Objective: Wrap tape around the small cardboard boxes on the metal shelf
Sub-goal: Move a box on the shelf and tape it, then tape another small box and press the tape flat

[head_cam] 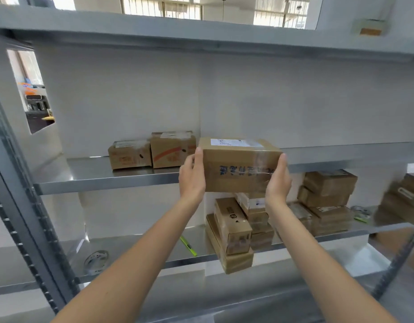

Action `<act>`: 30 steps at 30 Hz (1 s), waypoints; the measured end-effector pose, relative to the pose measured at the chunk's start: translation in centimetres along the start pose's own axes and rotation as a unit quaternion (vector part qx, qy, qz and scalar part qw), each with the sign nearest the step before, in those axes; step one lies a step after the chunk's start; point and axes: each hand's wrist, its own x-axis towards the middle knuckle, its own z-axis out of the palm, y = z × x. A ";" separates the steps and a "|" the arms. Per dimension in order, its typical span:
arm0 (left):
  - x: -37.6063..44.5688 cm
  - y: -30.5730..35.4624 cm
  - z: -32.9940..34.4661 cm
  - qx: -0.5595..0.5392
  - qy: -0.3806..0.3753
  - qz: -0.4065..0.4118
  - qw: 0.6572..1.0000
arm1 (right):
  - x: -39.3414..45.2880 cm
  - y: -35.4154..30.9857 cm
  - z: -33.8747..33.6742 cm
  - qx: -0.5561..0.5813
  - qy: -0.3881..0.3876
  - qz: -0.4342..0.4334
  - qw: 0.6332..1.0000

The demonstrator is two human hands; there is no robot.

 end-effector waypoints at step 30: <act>9.6 -4.7 8.8 0.109 0.265 0.031 0.958 | 16.5 4.8 6.4 -0.059 -0.262 0.052 0.962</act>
